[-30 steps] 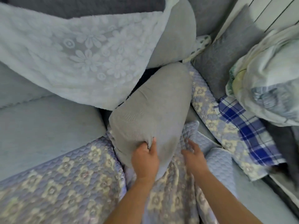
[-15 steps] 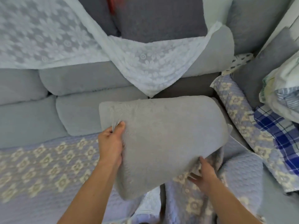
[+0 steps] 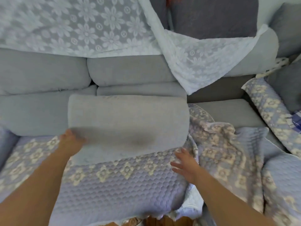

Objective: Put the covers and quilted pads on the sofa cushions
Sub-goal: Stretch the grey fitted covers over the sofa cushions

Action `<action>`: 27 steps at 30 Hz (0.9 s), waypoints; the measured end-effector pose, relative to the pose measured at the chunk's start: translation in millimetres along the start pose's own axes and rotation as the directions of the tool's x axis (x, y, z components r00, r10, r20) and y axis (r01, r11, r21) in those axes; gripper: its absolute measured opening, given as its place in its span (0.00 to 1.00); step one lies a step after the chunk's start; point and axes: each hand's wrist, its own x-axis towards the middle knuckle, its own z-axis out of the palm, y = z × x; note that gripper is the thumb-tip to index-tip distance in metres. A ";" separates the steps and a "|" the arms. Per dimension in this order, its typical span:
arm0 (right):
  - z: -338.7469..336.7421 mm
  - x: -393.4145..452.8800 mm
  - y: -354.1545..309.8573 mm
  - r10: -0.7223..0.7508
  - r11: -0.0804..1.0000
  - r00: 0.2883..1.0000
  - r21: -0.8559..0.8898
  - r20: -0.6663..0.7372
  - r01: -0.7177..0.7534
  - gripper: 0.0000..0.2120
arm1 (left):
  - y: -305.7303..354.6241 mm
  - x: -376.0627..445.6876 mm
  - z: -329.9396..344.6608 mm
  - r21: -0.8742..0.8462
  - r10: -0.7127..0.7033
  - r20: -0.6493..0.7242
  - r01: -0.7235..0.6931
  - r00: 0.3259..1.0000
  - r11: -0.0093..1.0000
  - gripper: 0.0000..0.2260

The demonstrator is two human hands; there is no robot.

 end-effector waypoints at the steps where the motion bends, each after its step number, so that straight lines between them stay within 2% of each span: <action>1: 9.9 -1.2 0.8 0.001 1.000 1.000 -0.026 -0.004 -0.001 0.33 | -11.7 10.8 11.2 0.145 -0.058 0.157 0.036 0.986 0.989 0.37; 2: 16.5 -2.1 0.3 0.006 0.999 1.000 -0.049 -0.017 -0.007 0.33 | -12.8 13.7 27.0 0.183 -0.074 0.290 0.021 0.954 0.983 0.42; 3: 19.4 -4.0 -0.4 0.005 0.998 0.999 -0.061 -0.035 -0.007 0.34 | -5.8 8.5 43.8 0.147 -0.036 0.373 -0.021 0.927 0.989 0.42; 6: 9.0 -10.1 -5.6 -0.031 0.997 0.990 -0.078 -0.138 0.020 0.32 | 22.1 -2.8 97.3 0.000 0.171 0.454 -0.192 0.874 0.981 0.36; 8: -12.2 -19.4 -6.5 -0.025 1.000 0.975 -0.019 -0.223 0.022 0.29 | 38.0 -0.4 118.9 -0.020 0.233 0.506 -0.259 0.830 0.966 0.36; 11: -58.5 -37.6 4.6 -0.012 0.997 0.933 0.062 -0.360 0.037 0.25 | 52.7 18.2 142.1 0.007 0.218 0.519 -0.259 0.826 0.966 0.38; 14: -101.9 -60.5 27.1 0.021 0.992 0.854 0.118 -0.520 0.047 0.24 | 71.5 16.8 167.4 0.139 0.152 0.529 -0.262 0.835 0.955 0.39; 16: -133.2 -85.6 49.7 0.058 0.985 0.813 0.166 -0.579 0.048 0.24 | 98.1 -18.1 189.4 0.143 0.196 0.577 -0.334 0.793 0.932 0.29; 17: -149.1 -98.7 64.0 0.076 0.980 0.793 0.191 -0.604 0.052 0.23 | 111.8 -40.1 204.2 0.152 0.216 0.625 -0.389 0.750 0.908 0.24; 19: -182.9 -127.9 95.6 0.121 0.967 0.746 0.249 -0.655 0.061 0.23 | 138.6 -88.0 238.9 0.160 0.239 0.739 -0.509 0.630 0.846 0.19; 24: -272.9 -206.3 191.0 0.269 0.904 0.652 0.420 -0.709 0.083 0.17 | 191.1 -220.4 315.4 0.100 0.231 0.903 -0.699 0.363 0.708 0.19; 27: -333.6 -239.9 245.8 0.359 0.856 0.602 0.509 -0.714 0.094 0.21 | 212.8 -309.7 363.4 0.023 0.224 0.949 -0.758 0.222 0.652 0.20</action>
